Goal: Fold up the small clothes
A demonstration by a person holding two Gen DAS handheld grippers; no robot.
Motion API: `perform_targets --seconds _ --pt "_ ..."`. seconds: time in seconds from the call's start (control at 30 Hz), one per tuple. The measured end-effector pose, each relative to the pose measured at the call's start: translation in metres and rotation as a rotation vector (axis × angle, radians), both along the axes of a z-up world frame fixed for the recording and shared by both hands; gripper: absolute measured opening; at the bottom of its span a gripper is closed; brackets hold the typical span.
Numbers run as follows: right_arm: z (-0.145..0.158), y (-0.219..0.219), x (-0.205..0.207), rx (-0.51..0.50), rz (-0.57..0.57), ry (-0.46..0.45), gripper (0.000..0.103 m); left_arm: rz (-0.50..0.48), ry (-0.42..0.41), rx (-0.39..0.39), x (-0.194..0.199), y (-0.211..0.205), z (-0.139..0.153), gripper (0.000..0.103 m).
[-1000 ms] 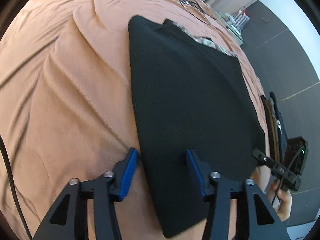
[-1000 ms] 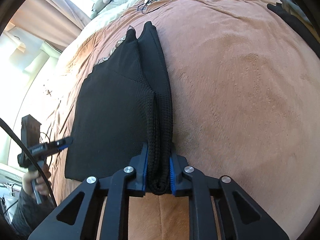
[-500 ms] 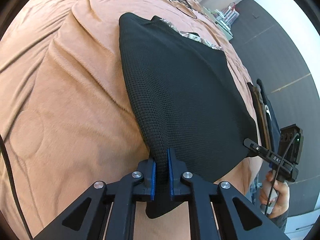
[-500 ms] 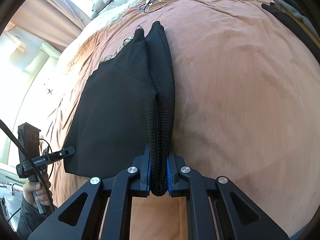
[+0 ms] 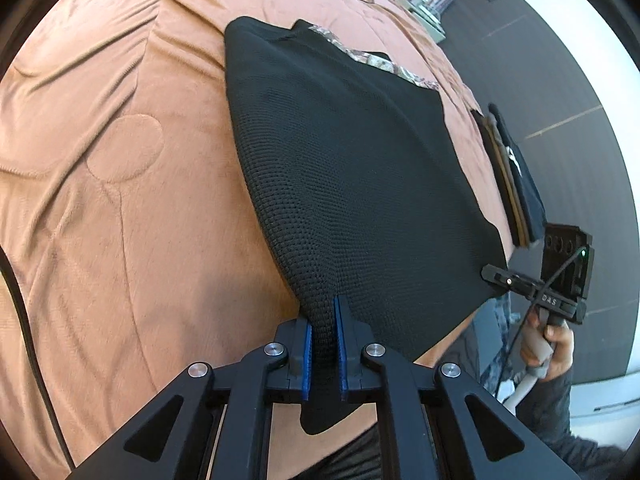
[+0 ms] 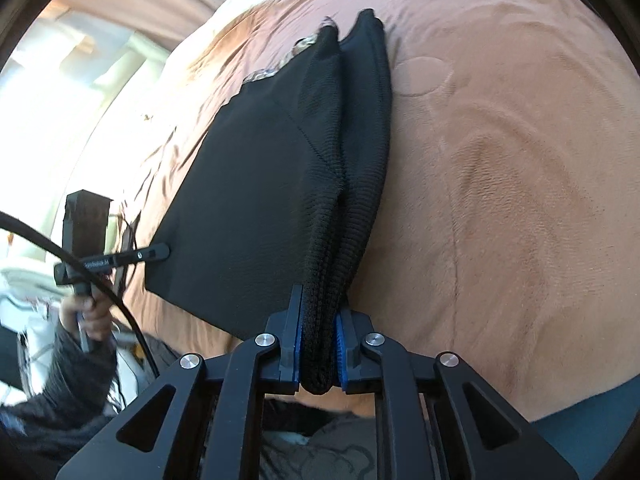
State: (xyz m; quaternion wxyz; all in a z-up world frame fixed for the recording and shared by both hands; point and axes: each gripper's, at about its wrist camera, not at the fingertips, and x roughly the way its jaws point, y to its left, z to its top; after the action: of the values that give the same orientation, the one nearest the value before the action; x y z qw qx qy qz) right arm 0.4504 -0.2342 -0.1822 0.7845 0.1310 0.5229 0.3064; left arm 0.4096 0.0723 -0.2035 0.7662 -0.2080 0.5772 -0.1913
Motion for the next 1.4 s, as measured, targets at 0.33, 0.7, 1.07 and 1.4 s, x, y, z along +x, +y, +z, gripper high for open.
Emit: perform_targets --seconds 0.33,0.7,1.07,1.4 --pt "-0.006 -0.019 0.071 0.067 -0.086 0.011 0.056 0.145 -0.006 -0.041 0.047 0.026 -0.015 0.05" --pt "-0.031 0.008 0.146 0.168 -0.053 0.061 0.055 0.202 -0.023 -0.083 0.124 0.039 -0.027 0.047" --pt "-0.041 0.051 0.195 0.163 -0.02 0.053 0.012 0.244 -0.035 -0.044 0.179 0.03 -0.026 0.011" --pt "0.013 0.054 0.15 0.158 0.002 -0.12 0.008 0.243 -0.15 -0.068 0.145 0.039 0.035 0.005"
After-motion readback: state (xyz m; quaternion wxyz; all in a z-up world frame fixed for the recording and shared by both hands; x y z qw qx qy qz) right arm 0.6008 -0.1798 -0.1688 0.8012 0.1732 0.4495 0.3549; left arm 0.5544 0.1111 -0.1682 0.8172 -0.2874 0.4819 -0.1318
